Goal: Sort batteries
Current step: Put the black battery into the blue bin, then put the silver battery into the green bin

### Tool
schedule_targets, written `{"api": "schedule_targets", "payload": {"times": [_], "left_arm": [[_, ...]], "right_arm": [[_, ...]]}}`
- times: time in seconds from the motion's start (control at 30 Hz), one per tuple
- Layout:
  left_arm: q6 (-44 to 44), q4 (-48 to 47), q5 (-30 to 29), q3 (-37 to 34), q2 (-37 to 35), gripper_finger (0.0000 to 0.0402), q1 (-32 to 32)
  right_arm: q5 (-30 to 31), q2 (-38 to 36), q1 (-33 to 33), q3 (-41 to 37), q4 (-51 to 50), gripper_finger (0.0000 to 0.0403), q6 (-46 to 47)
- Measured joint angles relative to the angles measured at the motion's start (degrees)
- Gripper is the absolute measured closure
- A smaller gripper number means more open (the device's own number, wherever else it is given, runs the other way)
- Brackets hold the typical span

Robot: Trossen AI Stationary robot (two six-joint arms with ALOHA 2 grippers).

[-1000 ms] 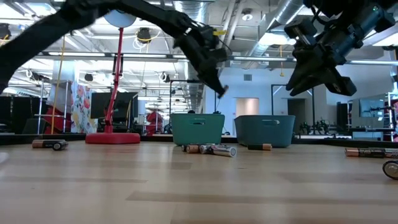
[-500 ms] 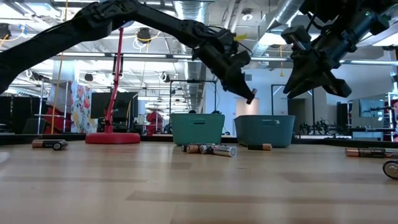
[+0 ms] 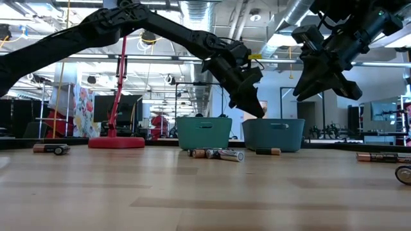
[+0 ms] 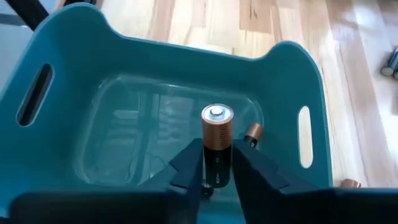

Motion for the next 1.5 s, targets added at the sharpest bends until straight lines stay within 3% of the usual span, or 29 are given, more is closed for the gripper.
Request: {"api": "schedule_targets", "payload": {"times": [0.2, 0.5, 0.77, 1.0, 1.1, 1.23, 1.5], "left_arm": [[-0.7, 0.0, -0.3, 0.0, 0.0, 0.0276, 0.0], [-3.1, -2.9, -0.5, 0.9, -0.7, 0.0271, -0.1], [-5.7, -14.5, -5.6, 2.1, -8.1, 0.0297, -0.1], [-12.2, -30.0, -8.8, 2.0, -15.7, 0.0325, -0.1], [-10.9, -39.4, -9.4, 1.3, -18.1, 0.0336, -0.9], [-11.5, -43.4, -9.8, -8.2, -23.4, 0.035, -5.0], [-30.2, -16.4, -11.7, -50.2, -44.6, 0.0365, -14.0]], "right_arm": [[-0.1, 0.0, 0.5, 0.0, 0.0, 0.0328, 0.2], [-0.1, 0.0, 0.5, 0.0, 0.0, 0.0328, 0.2], [-0.1, 0.0, 0.9, 0.0, -1.4, 0.0328, -1.4], [-0.1, 0.0, 2.0, 0.0, -1.3, 0.0328, -5.5], [-0.2, 0.0, 2.9, 0.0, -1.3, 0.0328, -6.0], [-0.3, 0.0, 4.6, 0.0, -1.4, 0.0328, -8.8], [-0.4, 0.0, 8.3, 0.0, -1.4, 0.0328, -11.5]]}}
